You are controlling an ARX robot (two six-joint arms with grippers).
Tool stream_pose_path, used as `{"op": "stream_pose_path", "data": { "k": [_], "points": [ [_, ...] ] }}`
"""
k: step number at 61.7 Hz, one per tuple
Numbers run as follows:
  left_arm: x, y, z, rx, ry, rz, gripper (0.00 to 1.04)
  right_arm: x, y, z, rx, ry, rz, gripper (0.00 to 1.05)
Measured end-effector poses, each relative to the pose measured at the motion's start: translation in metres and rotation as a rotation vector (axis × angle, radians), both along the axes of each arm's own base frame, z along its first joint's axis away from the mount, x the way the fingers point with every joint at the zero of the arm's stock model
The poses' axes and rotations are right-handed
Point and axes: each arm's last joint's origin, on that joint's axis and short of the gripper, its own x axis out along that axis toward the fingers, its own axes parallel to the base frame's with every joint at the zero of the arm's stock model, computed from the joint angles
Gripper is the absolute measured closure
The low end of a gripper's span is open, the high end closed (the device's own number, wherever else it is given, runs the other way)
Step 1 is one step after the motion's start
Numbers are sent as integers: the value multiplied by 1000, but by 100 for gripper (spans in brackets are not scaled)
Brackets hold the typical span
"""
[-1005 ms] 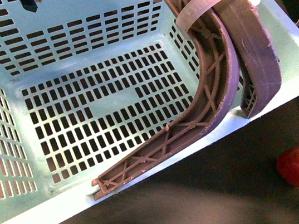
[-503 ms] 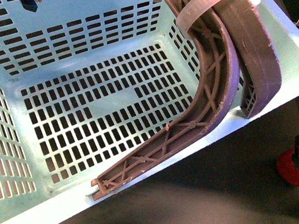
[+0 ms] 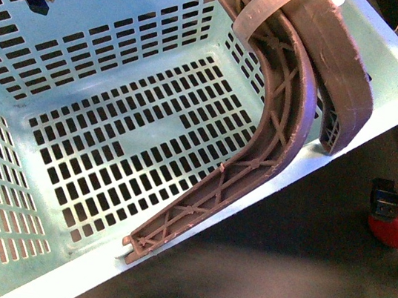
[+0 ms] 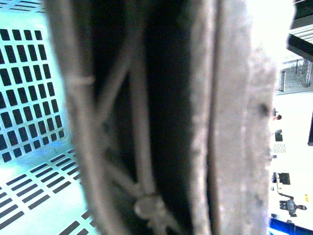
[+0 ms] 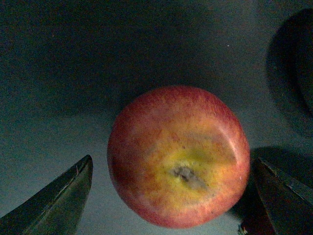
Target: Pick apple with right arm and hold basket with left
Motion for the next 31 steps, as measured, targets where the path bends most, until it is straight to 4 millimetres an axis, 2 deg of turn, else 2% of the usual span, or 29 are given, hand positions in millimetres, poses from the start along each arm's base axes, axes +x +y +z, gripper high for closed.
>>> {"op": "stream_pose_path", "data": {
  "k": [12,23,31],
  "points": [
    [0,0,0,0,0,0,91,6,0,-4,1,9,-6,9],
    [0,0,0,0,0,0,91,6,-1,-6,-4,13,-14,26],
    [0,0,0,0,0,0,91,3,-4,-6,-3,7,-18,29]
  ]
}}
